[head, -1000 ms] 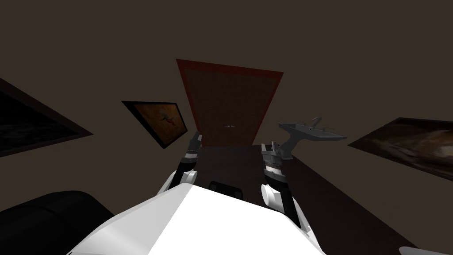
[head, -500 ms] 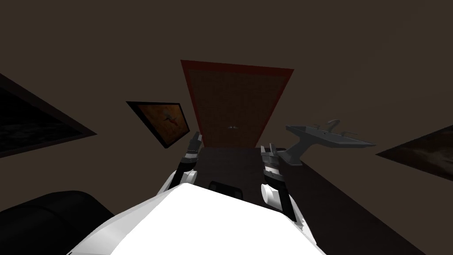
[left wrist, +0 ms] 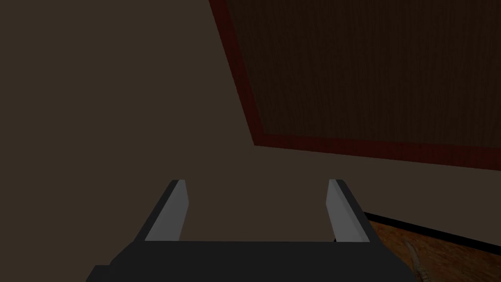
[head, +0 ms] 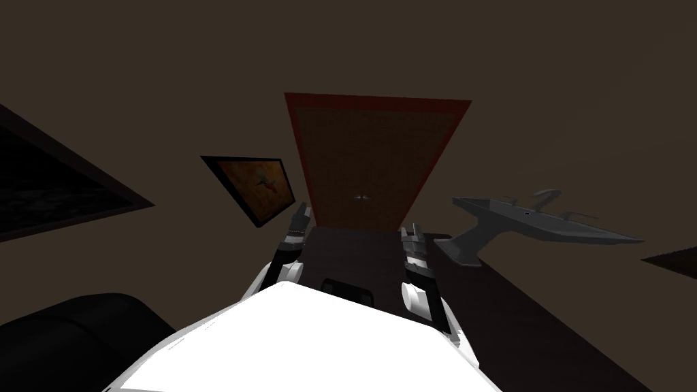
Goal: Pull the door open
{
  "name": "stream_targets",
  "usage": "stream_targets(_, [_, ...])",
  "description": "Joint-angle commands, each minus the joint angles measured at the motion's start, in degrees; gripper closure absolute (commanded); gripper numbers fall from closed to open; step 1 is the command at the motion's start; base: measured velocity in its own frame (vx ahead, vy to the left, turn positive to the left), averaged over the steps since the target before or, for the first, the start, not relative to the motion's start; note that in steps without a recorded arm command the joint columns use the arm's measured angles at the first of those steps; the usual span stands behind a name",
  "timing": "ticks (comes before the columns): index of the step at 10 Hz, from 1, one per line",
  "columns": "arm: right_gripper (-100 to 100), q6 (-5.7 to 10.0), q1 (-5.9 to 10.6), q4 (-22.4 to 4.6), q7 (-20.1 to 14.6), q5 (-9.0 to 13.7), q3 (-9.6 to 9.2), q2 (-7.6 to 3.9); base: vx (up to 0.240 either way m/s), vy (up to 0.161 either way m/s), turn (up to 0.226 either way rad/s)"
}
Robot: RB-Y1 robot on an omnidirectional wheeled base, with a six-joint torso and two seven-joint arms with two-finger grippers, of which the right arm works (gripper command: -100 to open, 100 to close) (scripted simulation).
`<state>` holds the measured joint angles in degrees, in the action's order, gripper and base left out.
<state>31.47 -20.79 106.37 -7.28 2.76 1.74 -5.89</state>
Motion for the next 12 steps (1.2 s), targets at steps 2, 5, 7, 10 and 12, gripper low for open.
stream_targets(2, [-100,0.90,1.76,-4.4,0.3,0.6,0.87,-0.41,0.110,0.005,0.137])
stream_targets(5, [-100,1.95,3.37,-9.1,0.6,1.2,1.85,-0.97,0.096,-0.009,0.129])
stream_targets(7, [-100,2.68,4.52,-12.5,0.8,1.7,2.54,-1.34,0.095,-0.015,0.130])
stream_targets(10, [-100,3.79,6.24,-17.6,1.1,2.4,3.58,-1.90,0.100,-0.010,0.140])
stream_targets(12, [-100,4.55,7.42,-21.2,1.3,2.9,4.29,-2.28,0.099,-0.015,0.134])
